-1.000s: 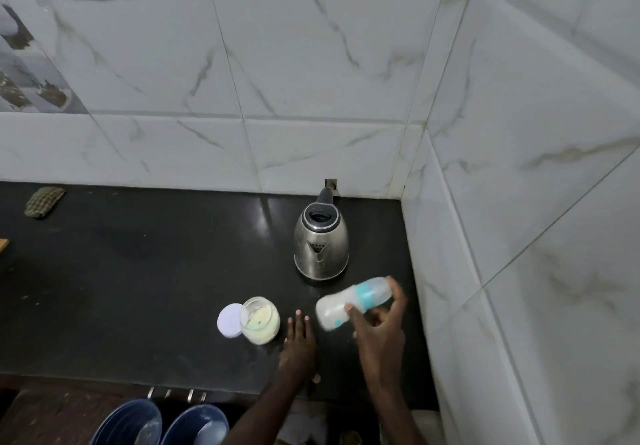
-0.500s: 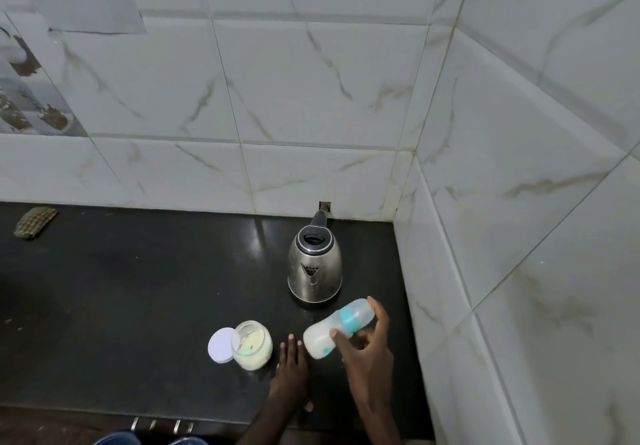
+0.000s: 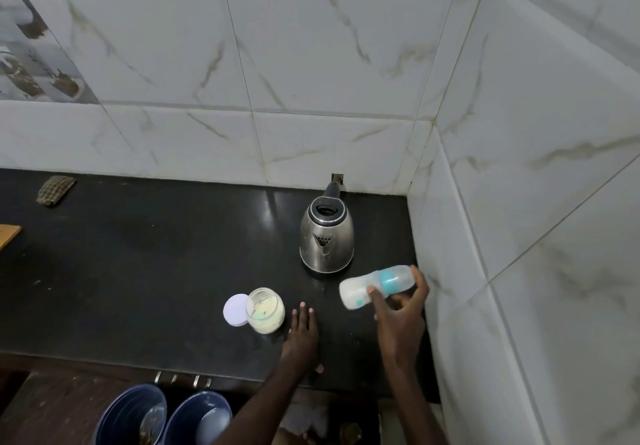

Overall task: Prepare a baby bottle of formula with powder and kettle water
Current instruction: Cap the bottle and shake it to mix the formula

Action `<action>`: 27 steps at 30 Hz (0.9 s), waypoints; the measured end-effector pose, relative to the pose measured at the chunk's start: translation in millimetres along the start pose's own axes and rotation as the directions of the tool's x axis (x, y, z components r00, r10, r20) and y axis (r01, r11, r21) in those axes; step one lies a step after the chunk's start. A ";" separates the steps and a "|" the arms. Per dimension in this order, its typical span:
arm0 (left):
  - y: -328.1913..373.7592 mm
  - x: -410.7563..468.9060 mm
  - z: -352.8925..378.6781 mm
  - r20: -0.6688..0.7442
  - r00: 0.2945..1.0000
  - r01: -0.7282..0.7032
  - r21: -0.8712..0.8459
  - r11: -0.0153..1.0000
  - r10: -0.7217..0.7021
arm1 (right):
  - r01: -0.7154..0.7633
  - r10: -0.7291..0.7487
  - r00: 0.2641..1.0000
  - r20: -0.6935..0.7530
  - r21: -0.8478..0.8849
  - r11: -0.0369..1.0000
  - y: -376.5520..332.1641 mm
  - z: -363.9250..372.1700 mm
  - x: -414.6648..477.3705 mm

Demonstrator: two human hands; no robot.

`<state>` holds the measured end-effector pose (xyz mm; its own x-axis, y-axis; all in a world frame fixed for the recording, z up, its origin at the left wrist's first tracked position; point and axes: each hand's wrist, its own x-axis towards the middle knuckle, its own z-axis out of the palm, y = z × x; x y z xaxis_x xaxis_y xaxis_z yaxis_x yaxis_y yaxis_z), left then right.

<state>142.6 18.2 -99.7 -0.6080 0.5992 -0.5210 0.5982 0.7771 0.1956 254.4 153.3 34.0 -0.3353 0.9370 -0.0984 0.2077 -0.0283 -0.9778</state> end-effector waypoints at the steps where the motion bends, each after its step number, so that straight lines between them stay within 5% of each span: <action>1: 0.4 0.4 -0.1 0.003 1.000 -0.001 0.009 1.000 0.001 | -0.001 0.001 1.000 -0.029 0.011 1.000 -0.3 -0.8 0.8; 7: -3.9 8.3 6.4 0.007 1.000 -0.009 -0.010 1.000 0.009 | 0.033 0.007 0.965 0.263 -0.147 0.989 27.9 13.3 -31.9; 13: -0.5 3.2 2.5 0.003 1.000 0.004 0.026 1.000 -0.004 | 0.037 -0.032 0.997 0.065 -0.078 0.996 10.9 10.2 -13.2; 18: -0.8 5.8 3.0 0.021 1.000 0.009 0.020 1.000 -0.009 | 0.137 -0.054 0.955 0.293 -0.271 0.953 32.5 19.9 -23.3; 27: -0.1 3.9 1.6 0.011 1.000 -0.010 0.049 0.999 0.009 | 0.287 -0.060 0.915 0.399 -0.540 0.791 68.9 32.2 -12.8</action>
<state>141.0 20.1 -103.1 -0.5964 0.6040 -0.5287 0.6291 0.7608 0.1595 243.5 128.2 -38.0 -0.6855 0.7204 -0.1056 0.5646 0.4344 -0.7018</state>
